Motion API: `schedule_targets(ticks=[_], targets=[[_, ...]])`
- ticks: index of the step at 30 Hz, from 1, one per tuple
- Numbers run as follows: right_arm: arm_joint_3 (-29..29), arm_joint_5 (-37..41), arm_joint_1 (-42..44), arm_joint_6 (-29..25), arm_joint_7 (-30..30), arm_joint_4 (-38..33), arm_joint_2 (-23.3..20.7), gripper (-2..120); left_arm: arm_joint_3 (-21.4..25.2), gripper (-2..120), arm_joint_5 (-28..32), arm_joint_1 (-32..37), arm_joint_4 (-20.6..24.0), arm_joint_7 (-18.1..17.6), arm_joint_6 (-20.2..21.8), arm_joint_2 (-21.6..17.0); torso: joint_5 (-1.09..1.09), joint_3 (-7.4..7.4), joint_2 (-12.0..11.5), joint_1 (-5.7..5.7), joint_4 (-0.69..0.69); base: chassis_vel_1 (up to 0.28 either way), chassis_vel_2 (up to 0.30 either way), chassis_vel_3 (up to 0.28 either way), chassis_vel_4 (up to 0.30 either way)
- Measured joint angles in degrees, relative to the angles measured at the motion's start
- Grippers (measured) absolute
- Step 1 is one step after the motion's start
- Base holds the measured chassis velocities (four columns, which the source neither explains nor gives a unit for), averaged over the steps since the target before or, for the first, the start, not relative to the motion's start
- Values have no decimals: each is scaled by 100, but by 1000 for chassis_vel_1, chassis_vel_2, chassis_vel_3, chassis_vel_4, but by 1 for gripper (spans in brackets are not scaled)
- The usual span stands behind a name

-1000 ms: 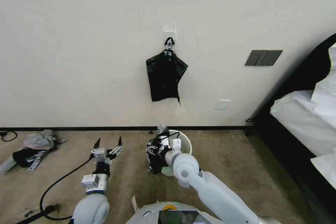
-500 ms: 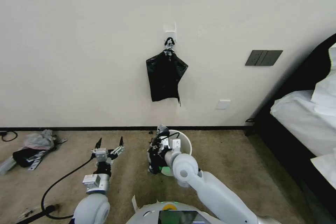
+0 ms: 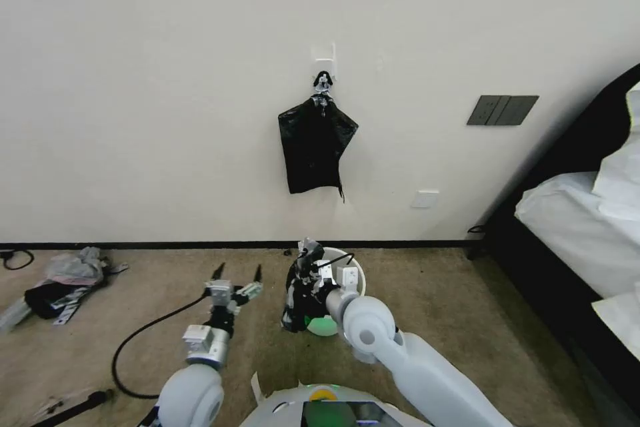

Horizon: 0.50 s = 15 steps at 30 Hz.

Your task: Place a trash bag onto the trash bin.

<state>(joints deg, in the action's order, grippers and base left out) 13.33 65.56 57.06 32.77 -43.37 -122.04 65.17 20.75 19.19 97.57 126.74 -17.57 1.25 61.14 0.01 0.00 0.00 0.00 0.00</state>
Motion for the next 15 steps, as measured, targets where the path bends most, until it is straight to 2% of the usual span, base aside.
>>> schedule_targets(ticks=[2,5,6,9,10,12,13,15], targets=[[-18,-1,23,0,1,-27,-13,0,-109,100,76,-89,-3,-4,130,-49,0,0,0,0,0,0,0,0,0],[-83,-3,73,2,12,-100,-71,0,-547,100,406,-610,-182,-44,653,-192,0,0,0,0,0,0,0,0,0],[-83,-3,73,2,12,-100,-71,0,-547,100,406,-610,-182,-44,653,-192,0,0,0,0,0,0,0,0,0],[-115,0,71,4,23,-101,-108,0,-783,100,805,-1134,-403,-152,1100,-280,-1,0,0,0,-1,0,0,0,0],[-115,0,71,4,23,-101,-108,0,-783,100,805,-1134,-403,-152,1100,-280,-1,0,0,0,-1,0,0,0,0],[-125,4,52,4,26,-101,-129,0,-962,100,1198,-1556,-570,-236,1449,-363,0,0,0,0,0,0,0,0,0],[-125,4,52,4,26,-101,-129,0,-962,100,1198,-1556,-570,-236,1449,-363,0,0,0,0,0,0,0,0,0],[-130,10,25,4,27,-98,-133,0,-1166,100,1625,-1962,-698,-337,1744,-410,0,0,0,0,0,0,0,0,0]])
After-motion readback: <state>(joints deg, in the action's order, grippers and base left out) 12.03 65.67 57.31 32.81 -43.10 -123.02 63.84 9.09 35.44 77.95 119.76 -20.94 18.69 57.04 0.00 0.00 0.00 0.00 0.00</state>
